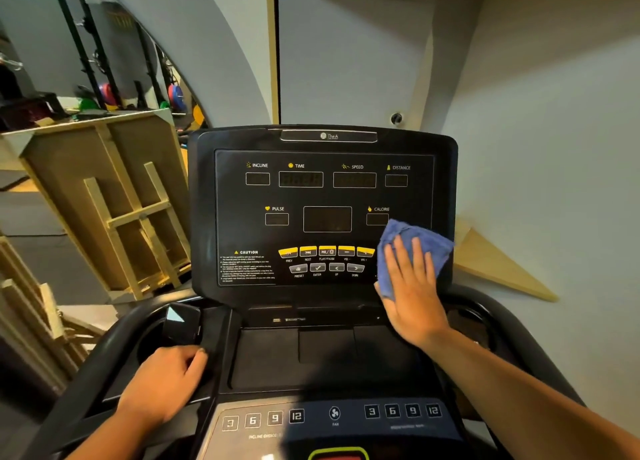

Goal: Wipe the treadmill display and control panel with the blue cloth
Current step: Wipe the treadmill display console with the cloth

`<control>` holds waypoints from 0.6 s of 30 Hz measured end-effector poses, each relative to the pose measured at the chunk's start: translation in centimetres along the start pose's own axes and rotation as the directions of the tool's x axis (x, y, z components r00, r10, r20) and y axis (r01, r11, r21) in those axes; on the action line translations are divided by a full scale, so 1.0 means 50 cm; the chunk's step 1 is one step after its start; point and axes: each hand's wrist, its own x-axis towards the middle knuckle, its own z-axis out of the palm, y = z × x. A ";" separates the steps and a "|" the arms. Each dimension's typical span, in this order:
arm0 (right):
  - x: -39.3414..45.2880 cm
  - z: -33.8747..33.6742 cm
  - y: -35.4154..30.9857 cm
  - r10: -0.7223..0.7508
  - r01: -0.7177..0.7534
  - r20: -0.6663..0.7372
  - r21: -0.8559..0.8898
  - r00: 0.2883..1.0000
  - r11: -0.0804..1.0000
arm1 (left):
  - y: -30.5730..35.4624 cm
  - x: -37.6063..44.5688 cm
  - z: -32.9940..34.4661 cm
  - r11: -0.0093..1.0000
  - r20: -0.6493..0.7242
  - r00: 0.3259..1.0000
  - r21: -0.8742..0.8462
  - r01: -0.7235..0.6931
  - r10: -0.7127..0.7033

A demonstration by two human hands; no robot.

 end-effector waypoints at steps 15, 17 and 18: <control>0.024 -0.047 -0.047 -0.639 0.622 0.182 0.145 0.748 0.770 | 0.019 -0.008 -0.007 1.000 -0.003 1.000 0.017 0.004 -0.004; 0.009 -0.053 0.009 -0.615 0.599 0.219 0.140 0.758 0.788 | 0.013 -0.008 -0.004 1.000 -0.008 1.000 0.027 0.003 -0.002; -0.002 -0.058 0.044 -0.593 0.577 0.234 0.141 0.770 0.805 | 0.011 -0.008 -0.002 1.000 -0.015 1.000 0.030 -0.006 0.006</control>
